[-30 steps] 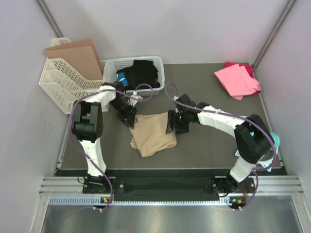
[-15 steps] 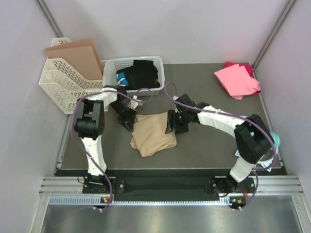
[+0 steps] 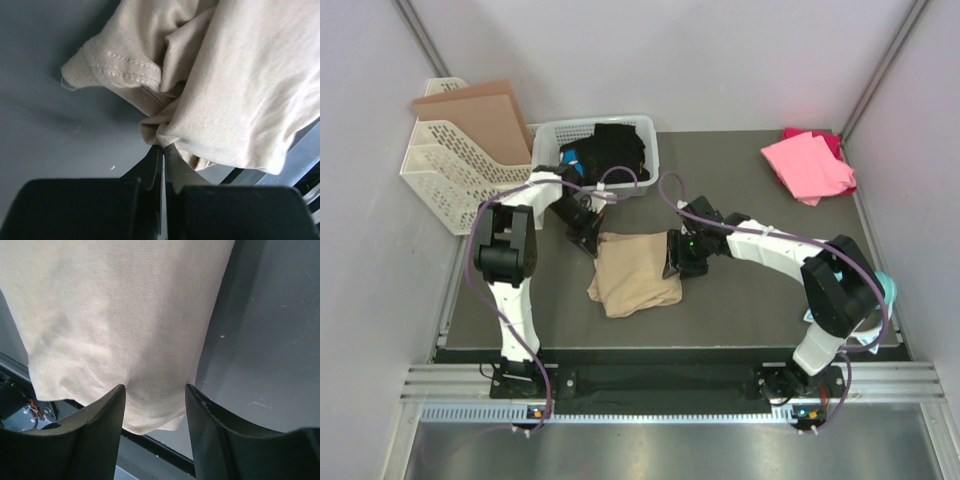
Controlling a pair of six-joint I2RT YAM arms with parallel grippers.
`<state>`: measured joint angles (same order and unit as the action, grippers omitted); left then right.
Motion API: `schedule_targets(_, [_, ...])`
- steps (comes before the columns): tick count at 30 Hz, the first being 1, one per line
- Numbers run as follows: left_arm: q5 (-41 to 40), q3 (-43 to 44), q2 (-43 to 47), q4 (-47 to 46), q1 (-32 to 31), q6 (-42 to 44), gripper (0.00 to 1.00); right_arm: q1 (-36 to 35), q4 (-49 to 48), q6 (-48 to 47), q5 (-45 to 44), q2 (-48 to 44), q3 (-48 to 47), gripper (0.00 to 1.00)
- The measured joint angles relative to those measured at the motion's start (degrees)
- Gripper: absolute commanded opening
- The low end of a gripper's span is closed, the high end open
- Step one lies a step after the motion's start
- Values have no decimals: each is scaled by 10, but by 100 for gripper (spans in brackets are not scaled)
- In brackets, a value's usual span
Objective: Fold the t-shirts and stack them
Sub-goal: Smooth out wrinkles on the folded tshirt
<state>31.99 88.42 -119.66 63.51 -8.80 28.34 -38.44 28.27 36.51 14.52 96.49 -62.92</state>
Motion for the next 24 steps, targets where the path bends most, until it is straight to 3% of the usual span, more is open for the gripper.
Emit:
schedule_targets(14, [-10, 80, 89, 35, -3, 2, 0, 0, -6, -1, 2, 0, 7, 50])
schedule_targets(19, [-31, 84, 83, 32, -3, 3, 0, 0, -9, -1, 1, 0, 7, 52])
schedule_targets(24, [-47, 118, 23, 23, -3, 2, 0, 0, -8, -3, 1, 0, 7, 56])
